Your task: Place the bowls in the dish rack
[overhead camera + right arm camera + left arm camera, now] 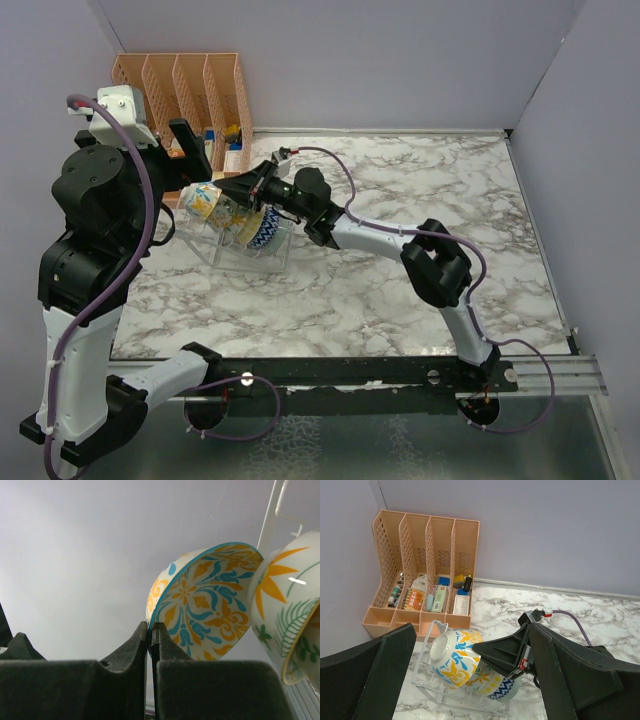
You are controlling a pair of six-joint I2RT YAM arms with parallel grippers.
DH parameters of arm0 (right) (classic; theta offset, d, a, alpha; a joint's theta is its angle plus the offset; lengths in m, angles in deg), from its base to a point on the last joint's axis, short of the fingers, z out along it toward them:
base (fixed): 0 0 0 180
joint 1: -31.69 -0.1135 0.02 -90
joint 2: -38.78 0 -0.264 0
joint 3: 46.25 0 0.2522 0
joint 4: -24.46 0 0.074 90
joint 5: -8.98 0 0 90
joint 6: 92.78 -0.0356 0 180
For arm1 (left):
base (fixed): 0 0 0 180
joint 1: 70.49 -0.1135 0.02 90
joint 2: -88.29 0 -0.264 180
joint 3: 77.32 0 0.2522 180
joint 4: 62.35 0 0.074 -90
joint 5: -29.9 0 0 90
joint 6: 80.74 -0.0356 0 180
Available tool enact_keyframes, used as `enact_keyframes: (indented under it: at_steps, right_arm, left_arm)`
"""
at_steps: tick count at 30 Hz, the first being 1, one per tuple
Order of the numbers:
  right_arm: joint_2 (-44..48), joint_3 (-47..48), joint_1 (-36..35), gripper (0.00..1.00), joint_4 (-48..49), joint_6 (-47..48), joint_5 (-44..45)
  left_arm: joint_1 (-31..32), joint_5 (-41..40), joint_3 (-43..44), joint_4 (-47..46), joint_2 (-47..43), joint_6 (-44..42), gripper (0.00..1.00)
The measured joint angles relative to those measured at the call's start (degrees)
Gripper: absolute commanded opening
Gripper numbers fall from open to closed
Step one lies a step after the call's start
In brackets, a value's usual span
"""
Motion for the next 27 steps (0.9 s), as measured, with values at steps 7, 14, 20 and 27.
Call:
enact_keyframes:
  at_steps: [7, 14, 20, 27]
  right_arm:
    - [-2.6, -0.1, 0.0, 0.01, 2.0, -1.1, 0.0]
    - [-3.0, -0.9, 0.0, 0.01, 3.8, -1.7, 0.0]
    - [-3.4, -1.1, 0.0, 0.03, 4.7, -1.7, 0.0]
    - [-5.2, -0.1, 0.3, 0.04, 4.9, 0.4, -0.1]
  left_arm:
    - [0.0, 0.0, -0.7, 0.0, 0.0, 0.0, 0.99]
    - [0.0, 0.0, -1.0, 0.0, 0.1, 0.0, 0.99]
    - [0.0, 0.0, -1.5, 0.0, 0.0, 0.0, 0.99]
    - [0.0, 0.0, -1.9, -0.1, 0.1, -0.1, 0.99]
